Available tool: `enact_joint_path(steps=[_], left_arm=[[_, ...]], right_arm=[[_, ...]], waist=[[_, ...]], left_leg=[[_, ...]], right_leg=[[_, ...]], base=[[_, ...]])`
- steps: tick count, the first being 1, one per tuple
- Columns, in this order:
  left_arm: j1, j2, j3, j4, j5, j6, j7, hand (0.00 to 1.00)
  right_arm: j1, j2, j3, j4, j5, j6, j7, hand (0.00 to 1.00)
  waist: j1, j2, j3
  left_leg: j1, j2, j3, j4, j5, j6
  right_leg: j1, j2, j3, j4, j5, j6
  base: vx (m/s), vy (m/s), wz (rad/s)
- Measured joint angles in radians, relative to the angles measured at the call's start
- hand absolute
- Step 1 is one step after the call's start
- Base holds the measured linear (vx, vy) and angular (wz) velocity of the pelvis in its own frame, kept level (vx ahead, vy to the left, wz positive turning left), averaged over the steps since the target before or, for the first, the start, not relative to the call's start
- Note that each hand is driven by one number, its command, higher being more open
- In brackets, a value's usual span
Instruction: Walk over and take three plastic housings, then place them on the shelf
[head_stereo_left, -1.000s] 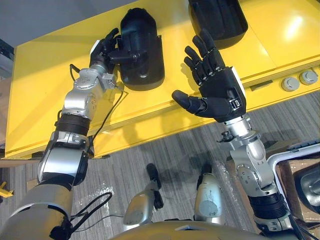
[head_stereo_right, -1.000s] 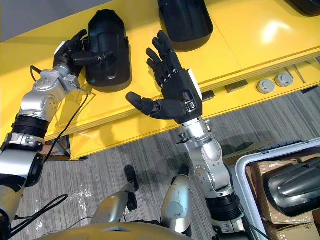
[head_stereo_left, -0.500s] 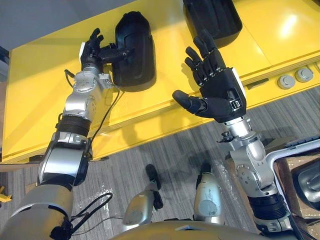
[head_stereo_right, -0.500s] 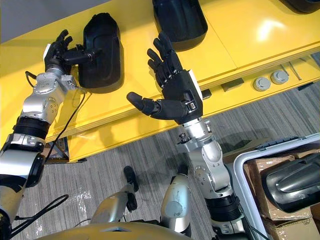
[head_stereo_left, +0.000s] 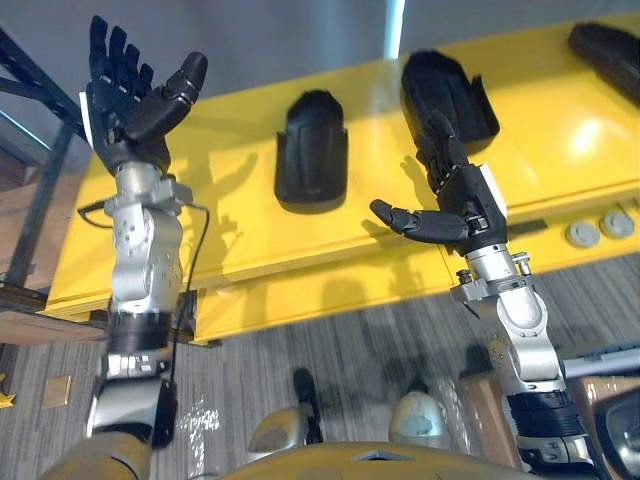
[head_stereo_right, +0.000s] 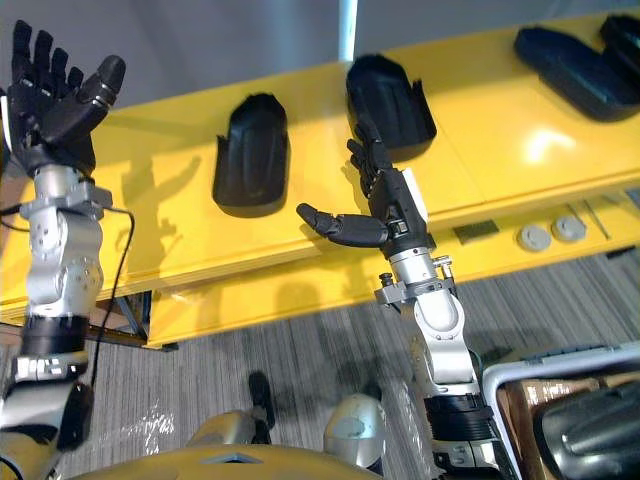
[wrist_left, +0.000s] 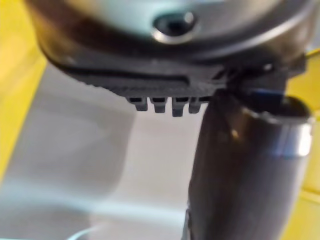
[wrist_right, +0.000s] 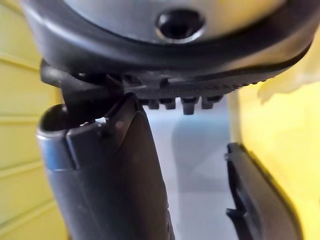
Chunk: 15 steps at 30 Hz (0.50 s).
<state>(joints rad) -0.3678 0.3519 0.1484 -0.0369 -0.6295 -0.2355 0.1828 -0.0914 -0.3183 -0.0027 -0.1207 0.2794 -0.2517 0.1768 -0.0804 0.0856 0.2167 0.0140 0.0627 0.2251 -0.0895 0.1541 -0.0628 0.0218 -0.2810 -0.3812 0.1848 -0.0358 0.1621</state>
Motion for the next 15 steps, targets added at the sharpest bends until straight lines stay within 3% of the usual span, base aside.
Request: enact_joint_path(steps=[3, 7, 8, 15], left_arm=[[0.16, -0.09, -0.009, -0.13, 0.018, -0.028, -0.044, 1.0], [0.298, -0.154, -0.016, -0.157, 0.091, -0.028, -0.068, 1.0], [0.464, -0.229, -0.036, -0.248, 0.087, -0.048, -0.216, 1.0], [0.489, -0.229, -0.053, -0.248, 0.087, -0.051, -0.219, 1.0]], right_arm=[[0.0, 0.008, -0.007, 0.0, 0.0, -0.014, -0.02, 1.0], [0.005, 0.019, -0.015, -0.001, 0.0, -0.022, -0.032, 1.0], [0.088, 0.097, -0.105, -0.012, 0.003, -0.067, -0.017, 1.0], [0.136, 0.097, -0.104, -0.012, 0.003, -0.083, -0.018, 1.0]], waist=[[0.023, -0.009, -0.044], [0.033, -0.016, -0.061], [0.055, -0.063, -0.112], [0.058, -0.063, -0.112]], left_leg=[[0.019, 0.006, -0.011, -0.001, -0.009, 0.0], [0.028, 0.007, -0.016, -0.001, -0.019, -0.005], [0.013, 0.009, -0.042, -0.001, -0.016, -0.007], [0.01, 0.006, -0.044, -0.001, -0.011, 0.001]], right_leg=[[0.059, 0.019, -0.024, -0.069, 0.028, 0.001], [0.092, 0.027, -0.037, -0.11, 0.043, -0.003], [0.12, 0.04, -0.074, -0.152, 0.063, 0.003], [0.113, 0.041, -0.069, -0.146, 0.062, 0.001]], base=[[0.0, 0.001, 0.09], [-0.04, 0.024, 0.06], [0.0, 0.0, 0.0], [0.0, 0.0, 0.0]])
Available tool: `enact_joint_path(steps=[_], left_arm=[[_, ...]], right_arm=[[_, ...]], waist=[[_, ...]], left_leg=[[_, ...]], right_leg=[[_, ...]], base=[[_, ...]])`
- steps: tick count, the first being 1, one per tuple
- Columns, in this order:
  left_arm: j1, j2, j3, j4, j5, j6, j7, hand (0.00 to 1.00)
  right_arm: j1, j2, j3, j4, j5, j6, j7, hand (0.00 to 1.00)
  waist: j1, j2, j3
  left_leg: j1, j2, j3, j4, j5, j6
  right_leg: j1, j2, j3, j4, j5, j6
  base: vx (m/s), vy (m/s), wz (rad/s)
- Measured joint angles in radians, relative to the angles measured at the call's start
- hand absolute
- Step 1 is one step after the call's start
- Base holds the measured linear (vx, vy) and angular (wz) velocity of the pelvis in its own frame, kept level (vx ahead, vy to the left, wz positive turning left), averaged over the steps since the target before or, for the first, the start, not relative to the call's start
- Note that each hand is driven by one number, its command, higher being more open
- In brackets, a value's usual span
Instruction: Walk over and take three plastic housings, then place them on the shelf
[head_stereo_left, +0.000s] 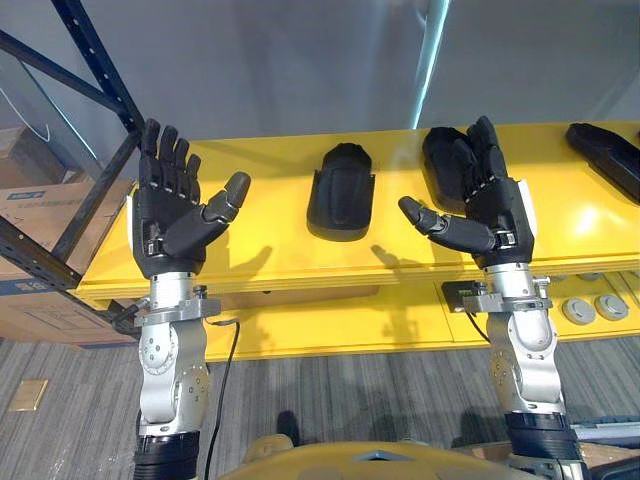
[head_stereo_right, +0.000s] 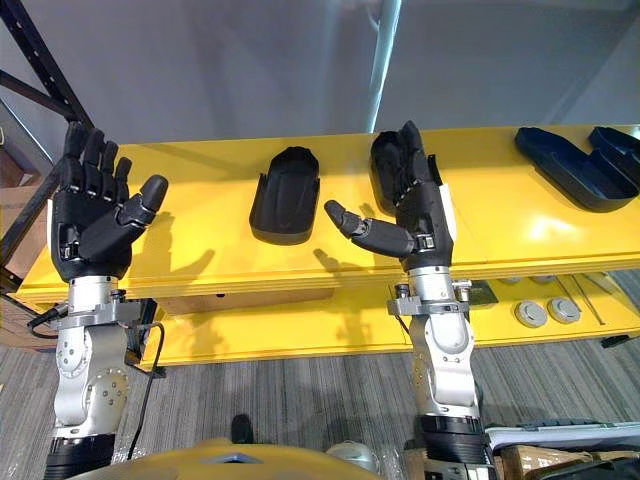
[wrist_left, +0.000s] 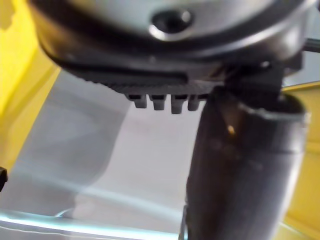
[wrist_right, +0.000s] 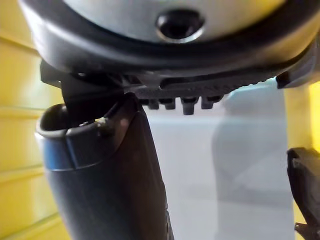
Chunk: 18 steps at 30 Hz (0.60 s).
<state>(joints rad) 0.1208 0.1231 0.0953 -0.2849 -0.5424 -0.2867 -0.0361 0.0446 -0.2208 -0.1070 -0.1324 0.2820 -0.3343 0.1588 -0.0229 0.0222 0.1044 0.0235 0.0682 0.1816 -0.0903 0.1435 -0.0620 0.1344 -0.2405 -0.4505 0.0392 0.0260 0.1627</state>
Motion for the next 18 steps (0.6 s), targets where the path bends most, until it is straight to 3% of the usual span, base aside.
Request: enact_joint_path(steps=[6, 11, 18], left_arm=[[0.05, 0.0, -0.063, 0.001, 0.001, 0.008, -0.036, 1.0], [0.042, 0.003, -0.132, 0.003, 0.005, 0.011, -0.057, 1.0], [0.019, 0.021, -0.156, 0.013, 0.005, 0.01, -0.012, 1.0]], right_arm=[[0.079, 0.002, 0.002, 0.0, -0.055, -0.004, -0.037, 1.0], [0.045, -0.03, 0.05, -0.003, -0.337, -0.009, -0.163, 1.0], [-0.058, -0.06, 0.119, -0.024, -0.504, -0.008, -0.237, 1.0]], waist=[[0.006, 0.0, 0.006], [0.009, -0.008, 0.063], [0.031, -0.017, 0.11]], left_leg=[[-0.06, 0.001, 0.004, 0.0, 0.013, 0.002], [-0.139, 0.019, 0.0, 0.0, 0.028, 0.005], [-0.189, 0.027, -0.011, 0.005, 0.065, 0.008]], right_leg=[[-0.091, -0.005, 0.022, 0.056, -0.016, -0.021], [-0.185, 0.008, 0.045, 0.099, -0.032, -0.02], [-0.229, 0.022, 0.058, 0.122, -0.03, -0.026]], base=[[-0.04, -0.001, -0.04], [-0.1, -0.039, 0.02], [-0.01, -0.033, 0.14]])
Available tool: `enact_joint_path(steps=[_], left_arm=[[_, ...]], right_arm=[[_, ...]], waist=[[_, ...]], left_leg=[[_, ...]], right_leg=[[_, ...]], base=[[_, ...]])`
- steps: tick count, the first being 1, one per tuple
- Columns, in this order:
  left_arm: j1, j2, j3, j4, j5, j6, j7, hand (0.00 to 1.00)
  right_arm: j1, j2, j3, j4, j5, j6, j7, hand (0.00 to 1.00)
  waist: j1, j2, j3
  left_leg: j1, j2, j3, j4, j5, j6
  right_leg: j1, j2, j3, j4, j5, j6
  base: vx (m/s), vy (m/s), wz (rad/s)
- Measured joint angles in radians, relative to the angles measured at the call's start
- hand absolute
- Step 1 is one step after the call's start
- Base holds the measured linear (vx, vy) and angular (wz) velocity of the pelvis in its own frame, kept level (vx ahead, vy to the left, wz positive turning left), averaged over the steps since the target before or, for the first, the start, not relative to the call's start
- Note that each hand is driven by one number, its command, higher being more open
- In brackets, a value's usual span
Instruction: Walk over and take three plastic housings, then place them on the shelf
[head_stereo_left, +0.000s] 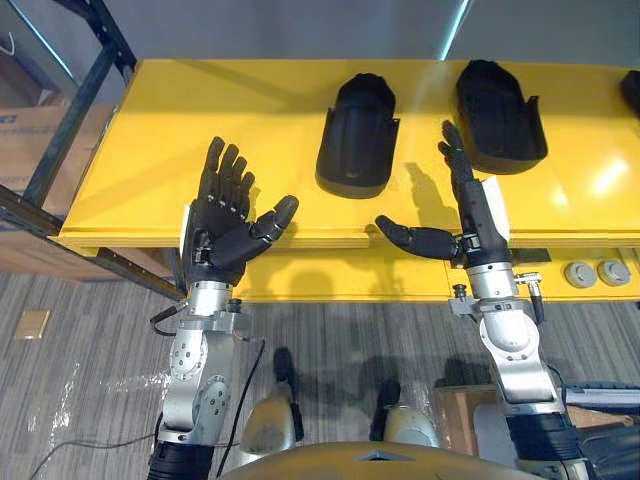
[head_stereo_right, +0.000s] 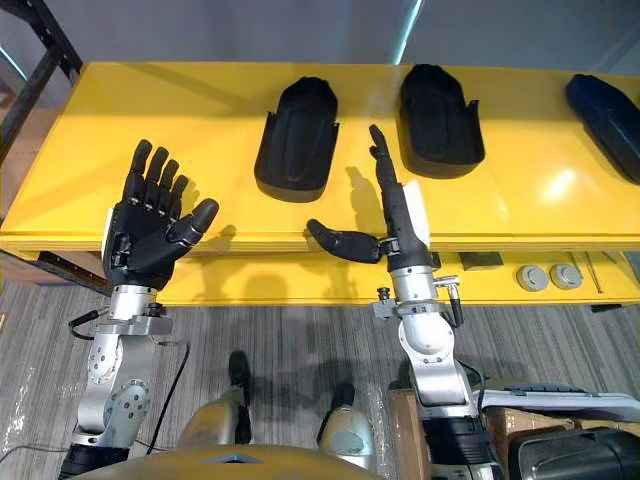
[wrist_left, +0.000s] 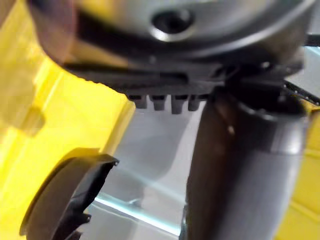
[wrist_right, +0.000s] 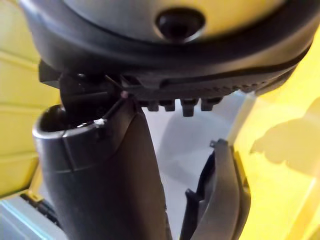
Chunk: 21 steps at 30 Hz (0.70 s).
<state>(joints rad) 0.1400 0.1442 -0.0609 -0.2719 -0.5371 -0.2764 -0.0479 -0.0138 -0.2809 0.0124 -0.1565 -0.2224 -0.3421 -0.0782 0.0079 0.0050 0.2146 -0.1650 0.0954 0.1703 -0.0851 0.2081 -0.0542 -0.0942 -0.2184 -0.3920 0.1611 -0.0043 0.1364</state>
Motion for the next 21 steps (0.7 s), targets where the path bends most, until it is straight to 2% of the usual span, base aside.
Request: enact_joint_path(steps=[4, 6, 9, 15, 21], left_arm=[[-0.028, 0.013, 0.0, 0.001, 0.002, -0.002, 0.006, 1.0], [-0.051, 0.013, -0.004, 0.003, 0.003, -0.004, 0.02, 1.0], [-0.067, 0.013, -0.012, 0.009, 0.012, -0.004, 0.028, 1.0], [-0.069, 0.013, -0.051, 0.01, 0.037, -0.004, 0.037, 1.0], [-0.069, 0.013, -0.052, 0.01, 0.036, -0.004, 0.036, 1.0]], right_arm=[[-0.026, 0.0, 0.009, 0.001, -0.005, 0.0, -0.003, 1.0], [-0.073, 0.0, 0.035, 0.007, -0.017, 0.001, -0.045, 1.0], [-0.106, 0.0, 0.046, 0.029, -0.082, 0.004, -0.095, 1.0], [-0.13, 0.0, 0.079, 0.093, -0.244, 0.081, -0.205, 1.0], [-0.161, 0.0, 0.078, 0.124, -0.244, 0.117, -0.218, 1.0]], waist=[[0.015, -0.004, 0.011], [0.014, 0.0, 0.051], [0.014, 0.005, 0.071], [0.015, 0.009, 0.089], [0.014, 0.018, 0.095]], left_leg=[[0.002, -0.007, -0.009, 0.001, 0.001, 0.003], [0.017, -0.01, -0.007, 0.001, -0.009, 0.004], [0.016, -0.009, -0.005, 0.001, -0.008, 0.005], [-0.023, -0.005, -0.002, 0.045, -0.017, 0.01], [-0.019, -0.006, -0.008, 0.041, -0.017, 0.009]], right_leg=[[0.0, -0.008, 0.002, 0.023, -0.016, -0.003], [0.001, -0.017, 0.011, 0.051, -0.033, -0.001], [-0.005, -0.017, 0.014, 0.059, -0.046, -0.006], [-0.026, -0.016, 0.019, 0.066, -0.041, -0.002], [-0.026, -0.018, 0.016, 0.079, -0.05, -0.006]], base=[[0.05, -0.029, 0.1], [-0.02, -0.013, -0.01], [-0.04, -0.023, -0.02], [0.02, -0.037, 0.0], [0.03, -0.032, 0.02]])
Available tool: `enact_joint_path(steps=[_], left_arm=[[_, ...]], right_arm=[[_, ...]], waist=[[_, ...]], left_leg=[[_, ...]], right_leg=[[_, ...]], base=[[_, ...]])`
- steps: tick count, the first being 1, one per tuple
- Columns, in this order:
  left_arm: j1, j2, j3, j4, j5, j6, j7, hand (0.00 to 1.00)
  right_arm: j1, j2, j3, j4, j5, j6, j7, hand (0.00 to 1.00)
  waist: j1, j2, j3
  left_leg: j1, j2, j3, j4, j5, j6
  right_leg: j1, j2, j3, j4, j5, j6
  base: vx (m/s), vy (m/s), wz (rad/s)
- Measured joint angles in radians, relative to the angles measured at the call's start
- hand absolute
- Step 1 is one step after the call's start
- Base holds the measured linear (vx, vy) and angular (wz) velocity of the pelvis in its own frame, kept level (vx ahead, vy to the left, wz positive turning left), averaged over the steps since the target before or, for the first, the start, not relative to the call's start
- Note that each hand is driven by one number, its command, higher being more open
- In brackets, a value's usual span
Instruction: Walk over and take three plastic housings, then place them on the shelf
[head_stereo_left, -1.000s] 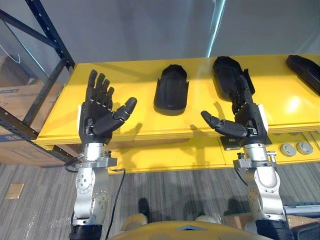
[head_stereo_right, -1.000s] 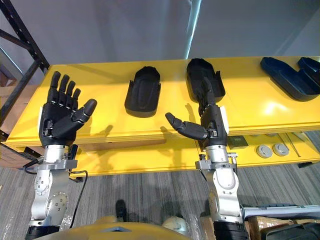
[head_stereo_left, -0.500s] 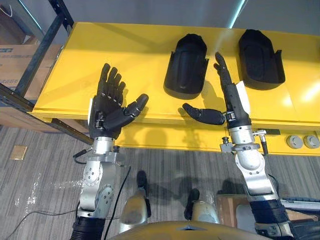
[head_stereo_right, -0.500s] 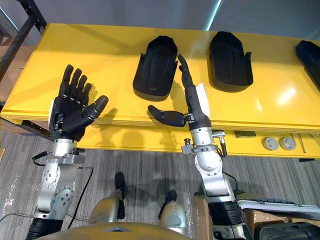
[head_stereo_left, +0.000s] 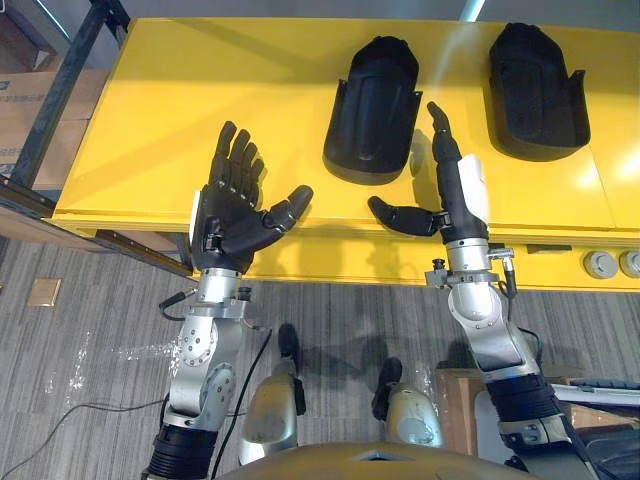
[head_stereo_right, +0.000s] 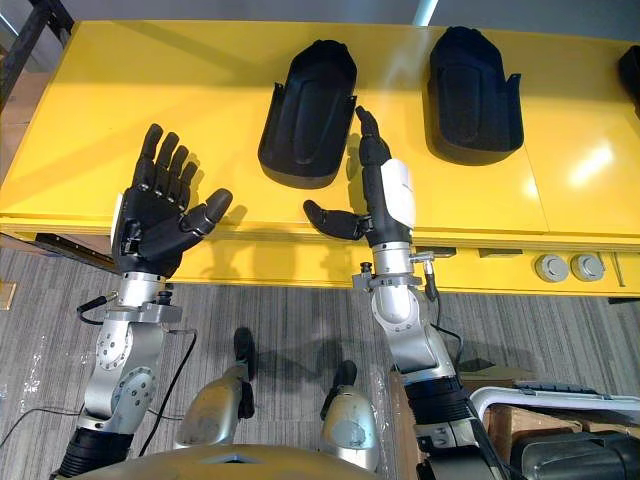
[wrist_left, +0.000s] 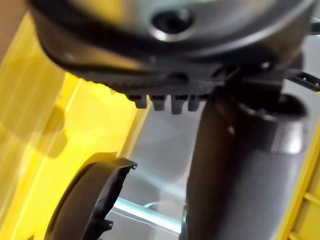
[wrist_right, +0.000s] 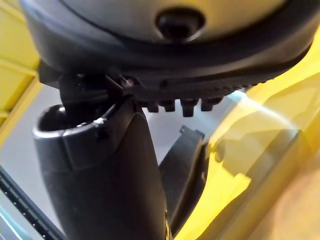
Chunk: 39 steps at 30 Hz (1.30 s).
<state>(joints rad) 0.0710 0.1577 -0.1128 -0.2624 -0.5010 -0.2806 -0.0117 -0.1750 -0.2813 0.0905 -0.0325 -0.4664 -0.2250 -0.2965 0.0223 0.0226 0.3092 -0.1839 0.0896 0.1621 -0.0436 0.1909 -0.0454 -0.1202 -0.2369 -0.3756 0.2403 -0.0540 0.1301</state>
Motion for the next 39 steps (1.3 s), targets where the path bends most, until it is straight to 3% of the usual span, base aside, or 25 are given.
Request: enact_joint_path(steps=[13, 39], left_arm=[[0.01, 0.0, -0.027, 0.0, 0.0, 0.0, -0.004, 1.0], [0.024, 0.0, -0.079, 0.033, 0.0, 0.027, -0.023, 1.0]], right_arm=[[-0.025, 0.001, 0.001, 0.038, 0.003, 0.046, -0.112, 1.0], [-0.087, 0.009, -0.005, 0.092, 0.003, 0.11, -0.186, 1.0]], waist=[[0.0, 0.013, 0.016], [-0.001, 0.023, 0.029]], left_leg=[[0.018, -0.006, -0.01, -0.032, 0.015, -0.001], [0.057, -0.014, -0.034, -0.041, 0.033, -0.008]], right_leg=[[0.0, -0.007, -0.005, 0.024, -0.018, 0.001], [0.012, -0.03, -0.019, 0.112, -0.068, -0.002]], base=[[0.01, -0.027, 0.02], [0.0, -0.04, 0.03]])
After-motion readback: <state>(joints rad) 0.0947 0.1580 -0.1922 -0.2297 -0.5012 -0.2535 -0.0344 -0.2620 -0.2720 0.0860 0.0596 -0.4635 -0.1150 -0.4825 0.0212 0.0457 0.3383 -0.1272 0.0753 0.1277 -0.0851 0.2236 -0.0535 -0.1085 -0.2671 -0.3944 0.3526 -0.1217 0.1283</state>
